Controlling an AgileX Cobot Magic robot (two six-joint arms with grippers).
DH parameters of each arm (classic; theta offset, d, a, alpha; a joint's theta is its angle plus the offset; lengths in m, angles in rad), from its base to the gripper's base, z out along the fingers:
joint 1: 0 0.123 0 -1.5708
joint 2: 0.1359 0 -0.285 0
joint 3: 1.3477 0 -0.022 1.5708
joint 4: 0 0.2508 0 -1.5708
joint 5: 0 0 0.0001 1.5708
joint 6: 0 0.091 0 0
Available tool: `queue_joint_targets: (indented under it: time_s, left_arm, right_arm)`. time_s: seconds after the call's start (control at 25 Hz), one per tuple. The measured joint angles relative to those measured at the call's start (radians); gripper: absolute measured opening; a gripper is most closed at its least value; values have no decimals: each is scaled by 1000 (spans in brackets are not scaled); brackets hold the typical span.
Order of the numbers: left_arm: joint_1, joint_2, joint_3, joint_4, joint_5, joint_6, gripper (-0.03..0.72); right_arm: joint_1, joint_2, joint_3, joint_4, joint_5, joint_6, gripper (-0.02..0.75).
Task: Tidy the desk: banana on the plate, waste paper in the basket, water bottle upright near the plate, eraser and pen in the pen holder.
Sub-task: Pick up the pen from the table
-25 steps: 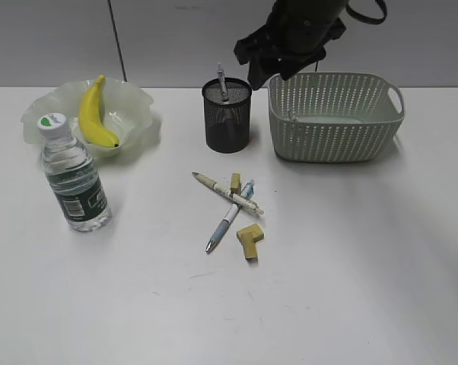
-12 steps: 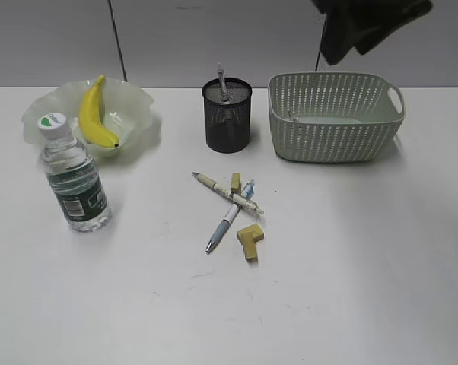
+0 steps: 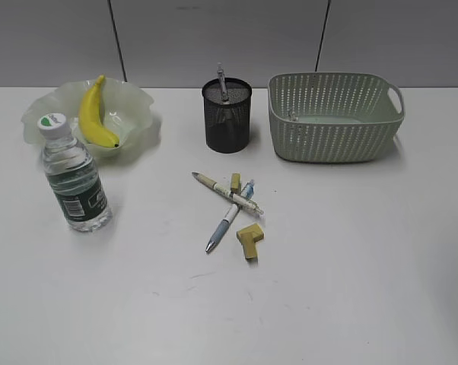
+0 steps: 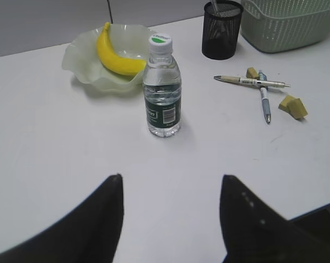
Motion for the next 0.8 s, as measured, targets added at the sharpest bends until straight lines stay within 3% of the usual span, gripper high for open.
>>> queue_joint_targets:
  time_s: [0.52, 0.8]
  left_arm:
    - [0, 0, 0, 0, 0, 0, 420]
    - [0, 0, 0, 0, 0, 0, 420]
  right_arm:
    - [0, -721, 548, -90, 4, 0, 342]
    - [0, -1050, 635, -102, -69, 0, 342]
